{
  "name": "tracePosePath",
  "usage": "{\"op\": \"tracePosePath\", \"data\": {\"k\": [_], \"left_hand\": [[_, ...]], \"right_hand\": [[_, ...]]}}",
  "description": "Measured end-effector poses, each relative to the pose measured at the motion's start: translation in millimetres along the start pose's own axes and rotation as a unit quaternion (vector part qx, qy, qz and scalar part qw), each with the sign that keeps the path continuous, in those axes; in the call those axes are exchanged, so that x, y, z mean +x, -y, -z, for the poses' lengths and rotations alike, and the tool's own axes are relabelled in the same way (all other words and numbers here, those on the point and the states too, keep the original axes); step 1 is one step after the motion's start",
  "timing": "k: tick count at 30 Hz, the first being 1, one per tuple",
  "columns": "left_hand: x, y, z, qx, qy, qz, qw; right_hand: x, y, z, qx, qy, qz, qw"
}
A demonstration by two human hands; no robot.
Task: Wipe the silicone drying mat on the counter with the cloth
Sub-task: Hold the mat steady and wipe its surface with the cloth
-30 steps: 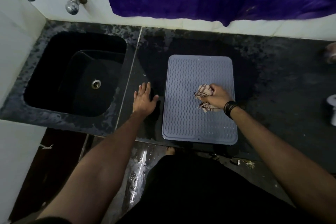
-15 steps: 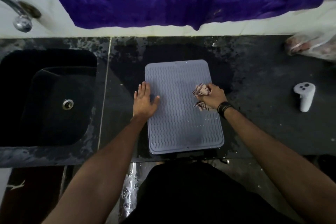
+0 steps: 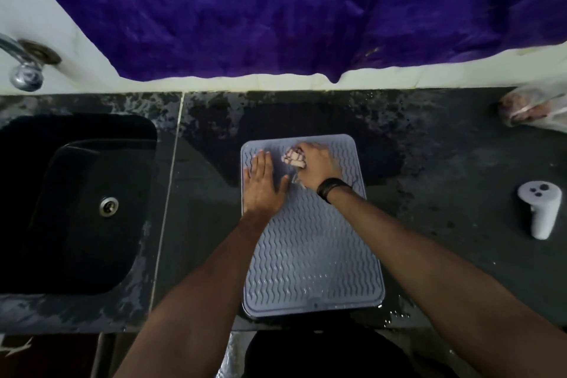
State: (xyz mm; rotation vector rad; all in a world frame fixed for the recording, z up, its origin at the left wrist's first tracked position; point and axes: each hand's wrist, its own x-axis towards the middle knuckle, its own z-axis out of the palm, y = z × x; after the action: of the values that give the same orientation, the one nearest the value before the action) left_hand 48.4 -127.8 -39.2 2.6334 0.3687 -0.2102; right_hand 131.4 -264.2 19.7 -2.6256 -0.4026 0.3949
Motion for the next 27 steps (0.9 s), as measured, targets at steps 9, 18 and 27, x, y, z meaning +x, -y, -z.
{"op": "tracePosePath", "data": {"k": [9, 18, 27], "left_hand": [[-2.6, 2.8, -29.2, 0.087, -0.052, 0.017, 0.995], [-3.3, 0.0, -26.9, 0.095, -0.032, 0.029, 0.995], [-1.9, 2.9, -29.5, 0.105, -0.027, 0.033, 0.994]], "right_hand": [[48.4, 3.2, -20.2, -0.204, 0.041, 0.187, 0.96], [40.7, -53.3, 16.6, -0.227, 0.033, 0.061, 0.971], [61.5, 44.5, -37.0, -0.183, 0.013, 0.174, 0.968]]}}
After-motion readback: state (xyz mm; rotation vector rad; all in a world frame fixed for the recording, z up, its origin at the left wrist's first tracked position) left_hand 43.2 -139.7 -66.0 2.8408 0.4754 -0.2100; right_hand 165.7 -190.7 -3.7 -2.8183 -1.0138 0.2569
